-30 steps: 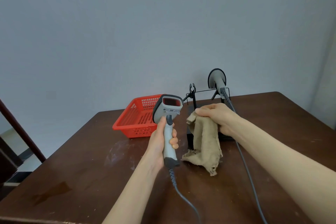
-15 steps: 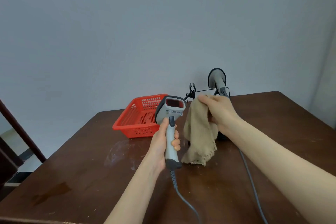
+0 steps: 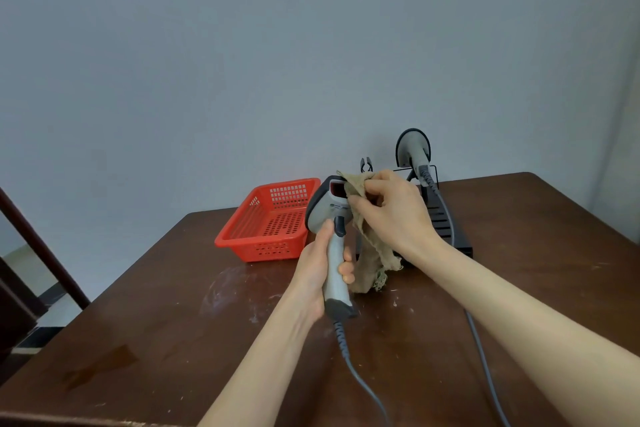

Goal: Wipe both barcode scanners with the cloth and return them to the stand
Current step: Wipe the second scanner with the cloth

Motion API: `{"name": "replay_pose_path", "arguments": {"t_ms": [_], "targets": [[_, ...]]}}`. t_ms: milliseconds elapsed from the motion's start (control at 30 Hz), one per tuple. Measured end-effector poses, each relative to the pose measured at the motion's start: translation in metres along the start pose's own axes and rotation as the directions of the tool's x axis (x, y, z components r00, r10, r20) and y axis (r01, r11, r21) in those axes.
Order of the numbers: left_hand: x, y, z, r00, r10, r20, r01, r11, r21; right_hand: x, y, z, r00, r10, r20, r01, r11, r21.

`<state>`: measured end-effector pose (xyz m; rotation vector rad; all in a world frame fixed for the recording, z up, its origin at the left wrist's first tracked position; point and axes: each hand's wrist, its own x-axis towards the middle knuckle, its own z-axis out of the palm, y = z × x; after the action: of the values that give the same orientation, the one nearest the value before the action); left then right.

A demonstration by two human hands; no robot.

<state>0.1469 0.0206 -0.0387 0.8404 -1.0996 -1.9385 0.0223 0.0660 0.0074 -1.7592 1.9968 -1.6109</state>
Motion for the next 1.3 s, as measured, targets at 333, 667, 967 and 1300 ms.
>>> {"name": "replay_pose_path", "arguments": {"t_ms": [333, 667, 967, 1300], "targets": [[-0.002, 0.003, 0.000, 1.000, 0.027, -0.002, -0.027, 0.998, 0.050, 0.003, -0.010, -0.008, 0.988, -0.026, 0.150, -0.021, 0.952, 0.305], [-0.003, 0.006, -0.001, 0.999, 0.032, -0.031, -0.030, 0.997, 0.074, 0.012, -0.005, -0.017, 0.971, -0.173, 0.166, 0.222, 0.911, -0.349], [-0.003, 0.007, -0.004, 0.999, 0.028, -0.035, -0.027, 0.999, 0.027, 0.012, 0.004, -0.019, 0.994, 0.101, -0.047, -0.106, 0.989, -0.107], [-0.003, 0.007, 0.000, 0.998, 0.038, -0.050, -0.038, 0.999, 0.009, 0.005, -0.001, -0.008, 0.978, -0.149, 0.144, 0.194, 0.901, -0.388]]}}
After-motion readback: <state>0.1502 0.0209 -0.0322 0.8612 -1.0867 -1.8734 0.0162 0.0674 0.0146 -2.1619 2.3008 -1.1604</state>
